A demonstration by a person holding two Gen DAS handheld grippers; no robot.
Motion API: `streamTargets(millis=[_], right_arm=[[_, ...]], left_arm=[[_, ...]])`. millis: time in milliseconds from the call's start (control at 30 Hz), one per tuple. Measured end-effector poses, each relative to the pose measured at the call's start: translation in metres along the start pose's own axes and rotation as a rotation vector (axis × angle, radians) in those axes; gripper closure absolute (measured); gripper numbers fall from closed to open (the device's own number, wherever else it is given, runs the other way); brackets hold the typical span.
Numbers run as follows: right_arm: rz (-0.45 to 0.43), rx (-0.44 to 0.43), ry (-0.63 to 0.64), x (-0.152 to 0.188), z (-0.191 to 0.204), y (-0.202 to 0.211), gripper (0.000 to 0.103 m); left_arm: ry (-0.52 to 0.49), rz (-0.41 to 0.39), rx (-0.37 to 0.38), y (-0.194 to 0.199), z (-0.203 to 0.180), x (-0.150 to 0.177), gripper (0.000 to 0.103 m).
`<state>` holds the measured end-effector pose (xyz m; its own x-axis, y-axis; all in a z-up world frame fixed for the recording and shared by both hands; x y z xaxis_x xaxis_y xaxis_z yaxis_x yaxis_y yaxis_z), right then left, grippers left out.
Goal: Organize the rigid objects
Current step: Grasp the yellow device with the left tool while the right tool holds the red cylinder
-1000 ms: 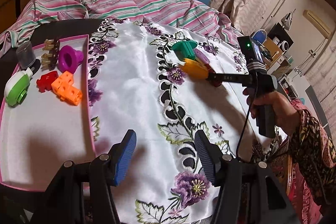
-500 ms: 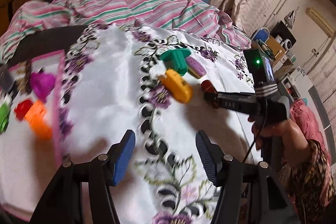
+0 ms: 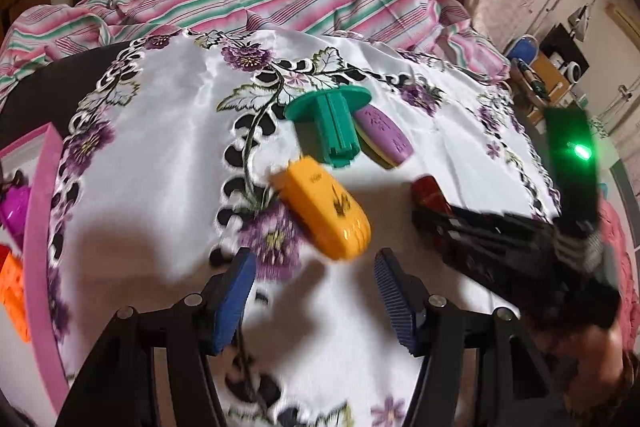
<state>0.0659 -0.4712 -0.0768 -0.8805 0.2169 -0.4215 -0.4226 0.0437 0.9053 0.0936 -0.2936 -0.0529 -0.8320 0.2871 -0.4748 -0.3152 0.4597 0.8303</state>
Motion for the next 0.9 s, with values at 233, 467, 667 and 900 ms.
streamTargets(millis=[233,467,667,900], right_arm=[[-0.001,0.001,-0.013,-0.001,-0.002,0.0,0.077],[-0.003,0.007,-0.006,-0.001,-0.002,0.0,0.077],[-0.009,0.018,0.005,-0.001,0.0,0.0,0.077],[-0.015,0.029,0.022,-0.001,0.002,0.0,0.077]], left_arm=[[0.035,0.036,-0.024,-0.033,-0.006,-0.028,0.036],[-0.056,0.014,-0.084,-0.043,-0.007,-0.028,0.05],[-0.144,-0.003,-0.048,-0.04,-0.014,-0.021,0.074],[-0.184,-0.021,-0.017,-0.031,-0.012,-0.003,0.077]])
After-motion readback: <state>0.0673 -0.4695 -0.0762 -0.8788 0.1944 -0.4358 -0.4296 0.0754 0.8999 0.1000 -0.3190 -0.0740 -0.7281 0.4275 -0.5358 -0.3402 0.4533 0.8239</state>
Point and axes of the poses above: each gripper's, at about its wrist camera, not at the fingertips, and y roughly against the way its jaws point, z to its left, x to its underside, the point moved 1 cm from there along -y, roughly the way its jaws point, and after that the axes turned 3 degrees about x, right-handed, at the moved point
